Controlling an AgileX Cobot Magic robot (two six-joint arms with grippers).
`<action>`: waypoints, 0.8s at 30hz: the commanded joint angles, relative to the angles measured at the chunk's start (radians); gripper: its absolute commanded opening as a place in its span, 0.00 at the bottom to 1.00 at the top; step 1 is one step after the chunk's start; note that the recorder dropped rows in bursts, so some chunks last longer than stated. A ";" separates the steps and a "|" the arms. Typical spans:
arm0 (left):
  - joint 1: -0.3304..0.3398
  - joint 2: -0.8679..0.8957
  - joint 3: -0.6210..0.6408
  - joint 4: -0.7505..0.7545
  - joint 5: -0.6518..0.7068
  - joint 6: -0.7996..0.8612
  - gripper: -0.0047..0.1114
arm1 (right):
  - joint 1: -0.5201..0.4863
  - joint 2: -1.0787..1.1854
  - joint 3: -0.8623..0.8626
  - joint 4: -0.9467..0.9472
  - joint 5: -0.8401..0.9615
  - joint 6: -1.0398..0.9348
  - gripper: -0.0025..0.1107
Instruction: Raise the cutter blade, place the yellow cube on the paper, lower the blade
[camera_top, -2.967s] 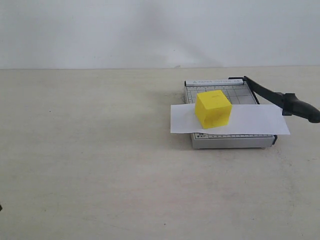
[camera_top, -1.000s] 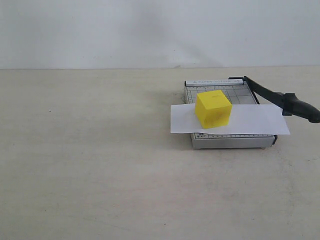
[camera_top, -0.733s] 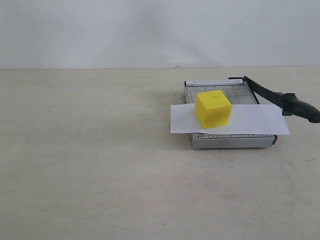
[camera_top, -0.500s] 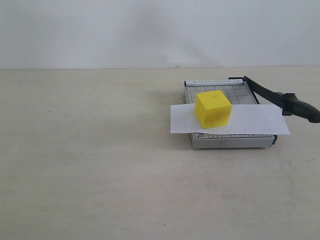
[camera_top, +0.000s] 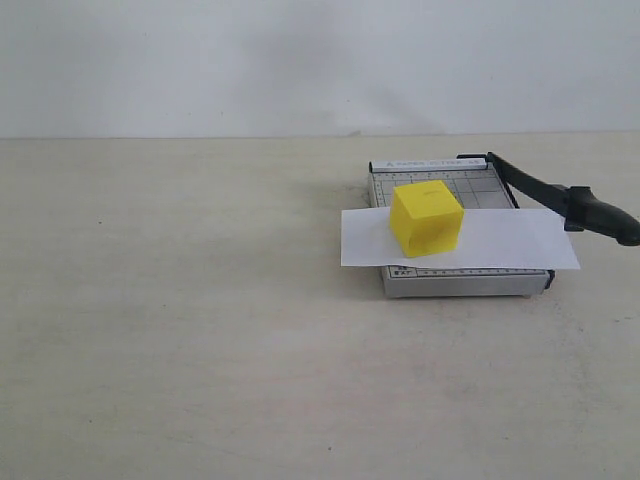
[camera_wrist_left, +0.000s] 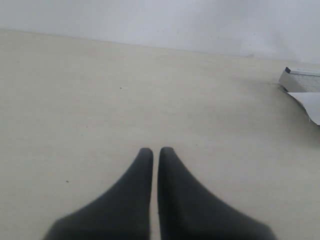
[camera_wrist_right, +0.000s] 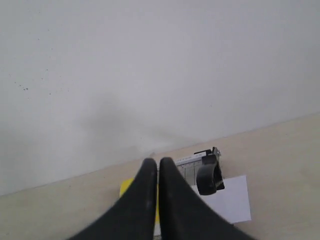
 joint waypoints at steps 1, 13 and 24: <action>0.003 -0.004 -0.001 -0.007 0.003 0.000 0.08 | 0.002 -0.003 -0.027 -0.004 0.068 0.012 0.22; 0.003 -0.004 -0.001 -0.007 0.001 0.000 0.08 | 0.002 0.252 -0.350 -0.125 0.484 0.054 0.60; 0.003 -0.004 -0.001 -0.007 0.001 0.000 0.08 | 0.000 0.910 -0.903 -0.383 1.018 0.034 0.60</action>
